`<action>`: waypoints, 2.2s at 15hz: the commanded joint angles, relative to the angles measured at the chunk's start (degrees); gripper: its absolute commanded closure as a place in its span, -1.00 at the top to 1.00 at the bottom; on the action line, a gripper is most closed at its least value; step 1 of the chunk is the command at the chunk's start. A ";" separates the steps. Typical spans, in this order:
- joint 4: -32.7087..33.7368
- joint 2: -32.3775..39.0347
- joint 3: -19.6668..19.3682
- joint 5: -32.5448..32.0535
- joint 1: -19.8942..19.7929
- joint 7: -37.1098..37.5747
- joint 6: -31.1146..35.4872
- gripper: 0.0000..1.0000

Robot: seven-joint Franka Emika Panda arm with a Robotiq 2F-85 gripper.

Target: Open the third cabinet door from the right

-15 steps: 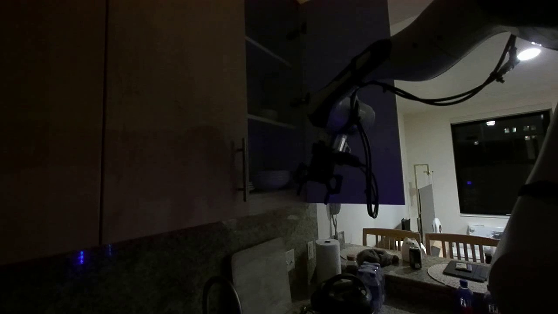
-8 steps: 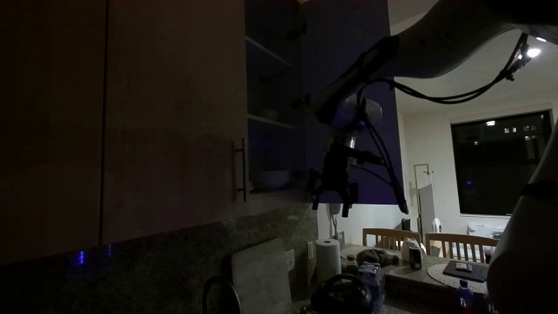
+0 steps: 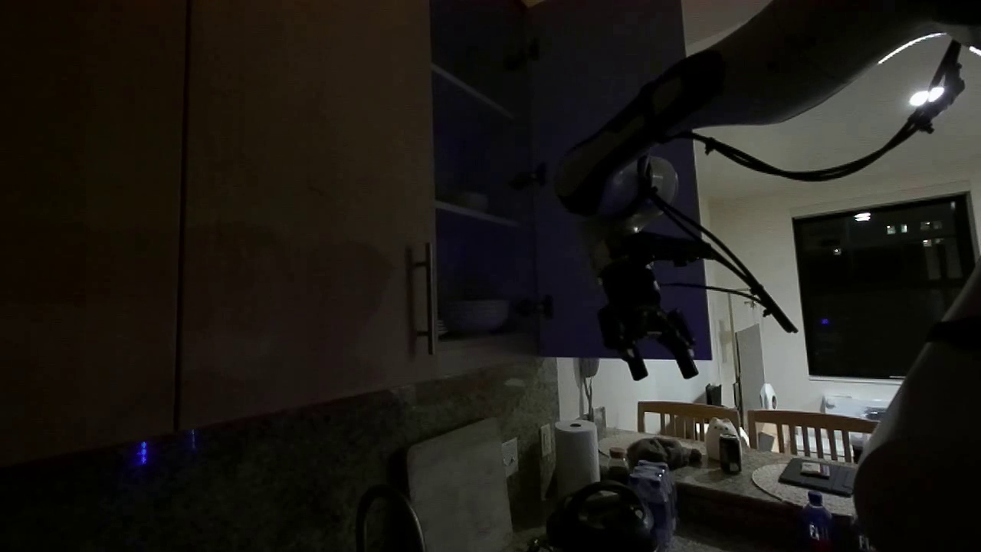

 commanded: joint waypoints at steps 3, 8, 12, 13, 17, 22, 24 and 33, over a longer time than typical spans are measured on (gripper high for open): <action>-5.69 -6.53 3.33 -11.48 1.23 -5.35 3.44 1.00; -9.91 -12.93 3.70 -14.24 3.44 -8.94 12.34 1.00; -14.83 -19.79 3.16 -14.13 5.03 -12.62 19.55 1.00; -15.94 -21.38 2.92 -13.84 5.40 -13.62 21.28 1.00; -19.48 -26.83 1.13 -12.43 7.55 -18.28 27.70 1.00; -18.66 -26.81 0.83 -12.22 7.86 -17.72 27.10 1.00; -18.90 -27.18 0.76 -12.20 7.96 -17.74 27.16 1.00; -18.96 -27.18 0.76 -12.20 7.96 -17.75 27.22 1.00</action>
